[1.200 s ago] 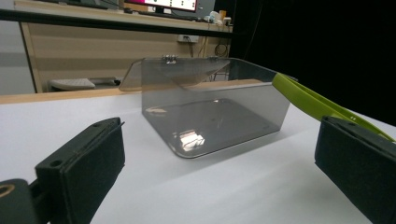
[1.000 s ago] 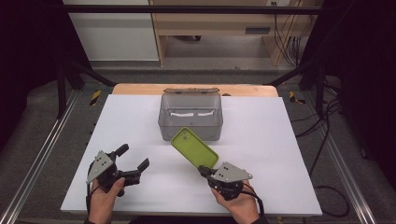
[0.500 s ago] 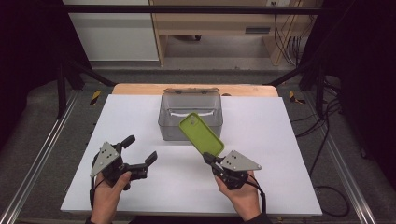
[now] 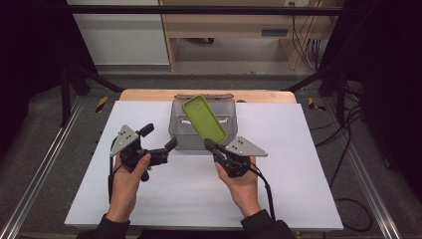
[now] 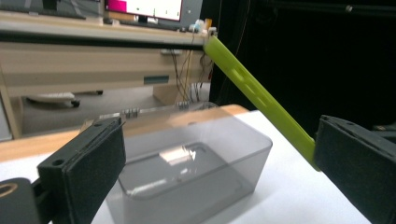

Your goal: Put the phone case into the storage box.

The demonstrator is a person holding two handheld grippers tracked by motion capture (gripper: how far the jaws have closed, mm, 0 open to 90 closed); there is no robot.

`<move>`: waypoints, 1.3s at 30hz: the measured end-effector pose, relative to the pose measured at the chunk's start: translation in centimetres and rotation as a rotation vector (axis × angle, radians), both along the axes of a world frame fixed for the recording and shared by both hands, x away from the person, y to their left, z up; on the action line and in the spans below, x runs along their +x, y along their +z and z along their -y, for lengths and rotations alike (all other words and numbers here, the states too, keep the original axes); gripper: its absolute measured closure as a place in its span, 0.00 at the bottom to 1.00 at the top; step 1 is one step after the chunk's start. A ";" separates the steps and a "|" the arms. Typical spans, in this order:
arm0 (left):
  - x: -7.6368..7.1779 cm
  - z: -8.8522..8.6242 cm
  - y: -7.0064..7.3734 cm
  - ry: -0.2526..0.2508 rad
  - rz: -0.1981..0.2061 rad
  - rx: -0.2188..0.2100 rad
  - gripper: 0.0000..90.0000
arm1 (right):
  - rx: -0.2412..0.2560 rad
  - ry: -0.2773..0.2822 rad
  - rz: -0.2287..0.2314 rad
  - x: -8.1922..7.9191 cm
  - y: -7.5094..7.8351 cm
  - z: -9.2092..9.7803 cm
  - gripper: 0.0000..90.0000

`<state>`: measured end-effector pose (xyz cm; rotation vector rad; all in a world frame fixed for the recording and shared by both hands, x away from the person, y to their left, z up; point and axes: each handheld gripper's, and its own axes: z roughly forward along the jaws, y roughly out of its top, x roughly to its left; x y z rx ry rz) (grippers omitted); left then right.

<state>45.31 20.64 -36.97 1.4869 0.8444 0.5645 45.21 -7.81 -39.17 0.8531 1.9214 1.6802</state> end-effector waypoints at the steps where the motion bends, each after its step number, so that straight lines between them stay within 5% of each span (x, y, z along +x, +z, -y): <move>1: -0.2 -0.2 -0.2 0.002 -0.007 -0.016 0.02 | -0.007 0.006 0.003 -0.1 0.0 -0.2 0.98; 7: -0.6 -0.1 -0.9 -0.005 -0.051 -0.032 0.02 | -0.057 0.004 0.035 -1.9 -0.5 -0.4 0.98; 12: -1.1 0.4 -0.9 -0.025 -0.057 -0.019 0.02 | -0.007 -0.013 -0.002 -2.1 -0.7 0.5 0.98; 21: -1.7 1.7 -1.3 -0.061 -0.073 -0.020 0.03 | 0.004 -0.033 0.007 -2.4 -0.4 0.4 0.98; 39: -2.0 2.0 -1.2 -0.094 -0.058 -0.057 0.02 | 0.052 0.025 -0.030 -2.6 -0.7 -0.3 0.98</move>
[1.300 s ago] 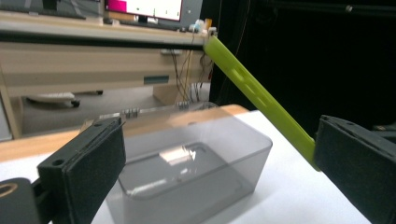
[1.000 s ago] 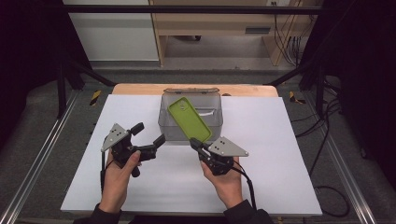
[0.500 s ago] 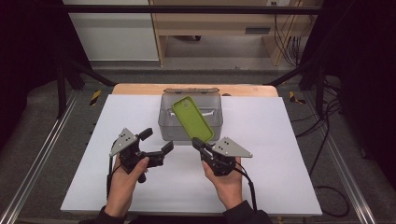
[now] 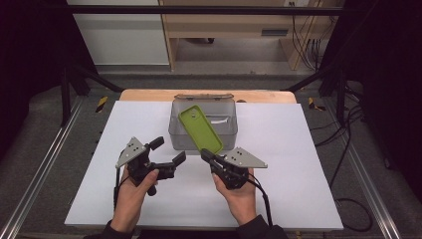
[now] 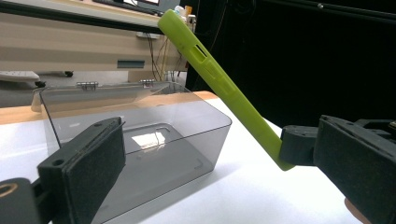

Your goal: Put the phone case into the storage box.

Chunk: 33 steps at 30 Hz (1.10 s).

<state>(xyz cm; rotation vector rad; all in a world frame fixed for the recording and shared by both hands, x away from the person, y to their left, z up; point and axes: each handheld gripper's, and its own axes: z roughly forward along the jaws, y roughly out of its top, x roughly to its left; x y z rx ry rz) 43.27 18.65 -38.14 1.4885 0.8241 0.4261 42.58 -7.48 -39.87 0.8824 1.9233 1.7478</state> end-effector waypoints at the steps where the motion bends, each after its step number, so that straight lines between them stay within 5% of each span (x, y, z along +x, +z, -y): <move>1: 0.0 0.0 0.0 0.001 0.001 -0.013 0.03 | -0.005 0.008 0.004 -0.1 -0.1 -0.2 0.98; 18: 0.0 -0.3 -0.6 0.033 -0.038 -0.057 0.06 | -0.047 0.067 -0.014 -0.8 -1.3 -2.4 0.98; 22: 0.1 -0.2 -0.9 0.033 -0.065 -0.104 0.15 | -0.046 0.073 -0.008 -0.9 -1.3 -2.4 0.98; 33: -0.4 0.2 -1.6 0.071 -0.047 -0.106 0.34 | -0.040 0.077 -0.015 -1.1 -1.5 -3.1 0.98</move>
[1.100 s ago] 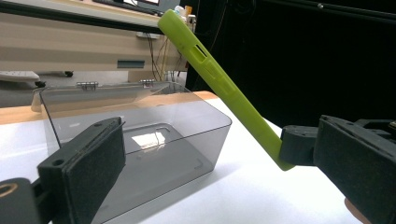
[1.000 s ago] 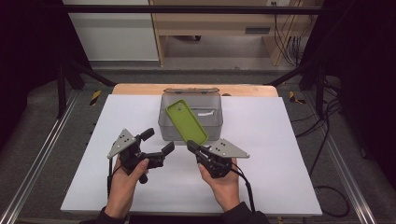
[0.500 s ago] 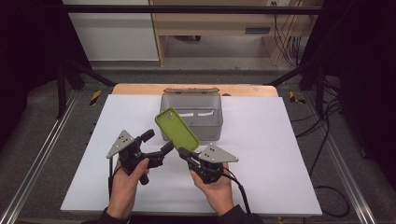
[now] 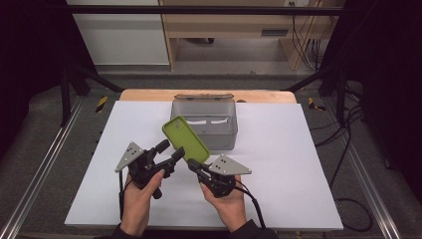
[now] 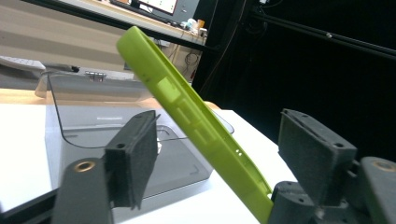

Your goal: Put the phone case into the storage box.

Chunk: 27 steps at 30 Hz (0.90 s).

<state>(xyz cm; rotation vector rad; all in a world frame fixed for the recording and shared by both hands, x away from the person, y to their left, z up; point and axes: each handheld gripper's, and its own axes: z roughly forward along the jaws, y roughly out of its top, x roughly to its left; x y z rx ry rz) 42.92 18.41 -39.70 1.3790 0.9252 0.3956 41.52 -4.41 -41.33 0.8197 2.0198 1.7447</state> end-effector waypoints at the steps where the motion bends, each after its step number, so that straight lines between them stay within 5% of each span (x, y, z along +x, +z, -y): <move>1: 0.0 0.1 0.0 0.003 -0.002 -0.009 0.35 | 0.000 0.002 0.002 0.0 0.0 -0.1 0.98; 13: 0.1 -0.6 -0.8 0.018 -0.041 -0.097 0.57 | 0.005 0.014 -0.001 -0.4 -0.3 -1.1 0.98; 27: 0.0 -0.7 -1.3 0.025 -0.074 -0.138 0.70 | 0.005 0.005 0.000 -1.0 -0.8 -2.1 0.98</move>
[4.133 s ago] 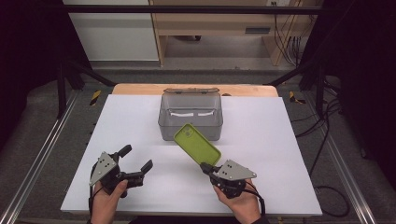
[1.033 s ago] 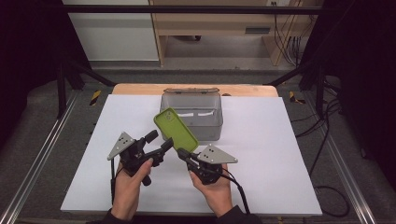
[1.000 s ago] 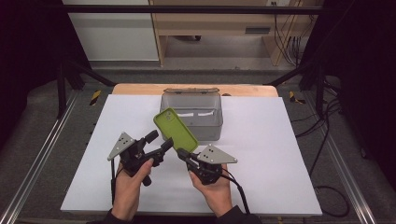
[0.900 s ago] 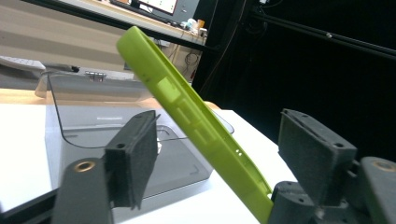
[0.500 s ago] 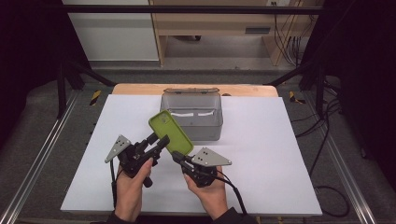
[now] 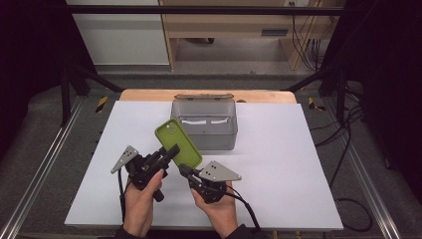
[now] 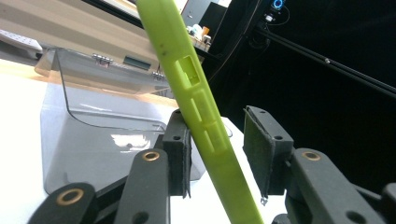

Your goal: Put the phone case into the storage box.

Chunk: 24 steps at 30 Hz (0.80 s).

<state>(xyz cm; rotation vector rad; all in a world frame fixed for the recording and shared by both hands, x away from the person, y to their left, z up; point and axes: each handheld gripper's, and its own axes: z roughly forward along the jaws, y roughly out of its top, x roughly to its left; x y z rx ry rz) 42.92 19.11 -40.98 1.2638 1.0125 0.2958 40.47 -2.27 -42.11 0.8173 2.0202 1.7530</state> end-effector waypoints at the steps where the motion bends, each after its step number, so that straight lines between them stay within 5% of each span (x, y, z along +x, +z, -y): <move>1: 0.0 0.0 0.0 0.003 0.001 -0.001 0.71 | 0.003 -0.002 0.000 0.0 0.0 -0.1 0.98; 21: -0.5 0.1 -0.4 0.009 -0.028 -0.042 0.85 | -0.013 -0.008 -0.016 -0.2 -0.9 -0.9 0.98; 24: -0.5 0.3 -0.6 0.010 -0.031 -0.015 0.86 | -0.036 -0.012 -0.028 0.0 -1.3 -1.2 0.97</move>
